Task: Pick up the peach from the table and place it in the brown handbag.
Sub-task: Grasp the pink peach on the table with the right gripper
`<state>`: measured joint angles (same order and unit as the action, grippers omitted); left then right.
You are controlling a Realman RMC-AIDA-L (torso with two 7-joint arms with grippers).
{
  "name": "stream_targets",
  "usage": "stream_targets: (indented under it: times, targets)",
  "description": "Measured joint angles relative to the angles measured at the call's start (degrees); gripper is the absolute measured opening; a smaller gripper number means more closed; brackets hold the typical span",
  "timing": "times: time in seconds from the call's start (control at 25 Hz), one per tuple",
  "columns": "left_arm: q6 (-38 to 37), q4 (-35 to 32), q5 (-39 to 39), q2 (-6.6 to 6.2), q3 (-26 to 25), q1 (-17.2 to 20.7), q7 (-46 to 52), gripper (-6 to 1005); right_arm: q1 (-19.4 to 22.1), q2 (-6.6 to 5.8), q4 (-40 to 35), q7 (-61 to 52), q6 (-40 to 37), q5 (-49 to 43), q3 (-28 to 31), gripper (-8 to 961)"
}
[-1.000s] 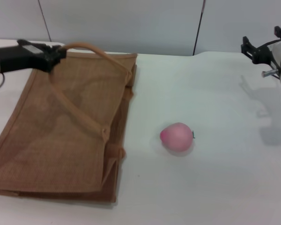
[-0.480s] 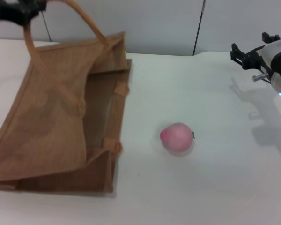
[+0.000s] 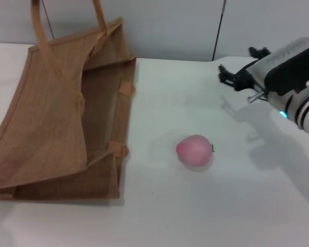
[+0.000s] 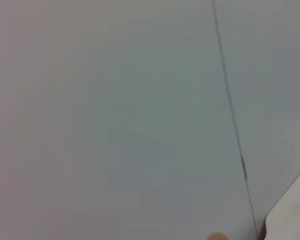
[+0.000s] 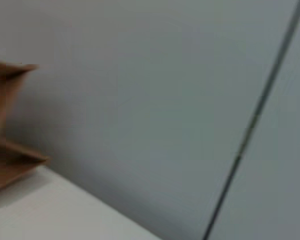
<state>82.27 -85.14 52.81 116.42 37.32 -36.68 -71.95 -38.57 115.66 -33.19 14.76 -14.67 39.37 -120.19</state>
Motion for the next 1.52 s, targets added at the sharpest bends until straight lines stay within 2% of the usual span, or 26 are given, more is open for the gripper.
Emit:
stream_targets:
  times: [0.16,0.52,0.92,1.2,1.4,1.52]
  targets:
    - [0.6,-0.1,-0.2,0.02,0.2,-1.0,-0.1,122,2.0,-0.32,-6.5,0.0,4.5,-5.0,0.4,892]
    - [1.0,-0.5,-0.7,-0.08,0.2,-2.8,-0.7,122,9.1,-2.99,-25.6,0.0,15.5,-13.8,2.5,892]
    - [3.2,-2.8,-0.7,0.08,0.2,-2.2,-0.7,122,11.9,-3.94,-45.2,0.0,42.4,-17.4,6.5,891]
    - [3.8,-2.6,-0.9,0.15,0.2,-1.7,-0.8,122,12.0,-3.86,-57.1,0.0,61.7,-17.0,7.0,891]
    - [3.9,-2.6,-0.7,0.14,0.2,-1.5,-1.2,122,11.8,-3.0,-59.3,0.8,67.1,-16.0,5.5,891]
    - [4.0,-2.3,-0.6,0.13,0.3,-1.2,-1.2,122,11.4,-2.74,-59.1,3.0,70.9,-11.6,5.9,891]
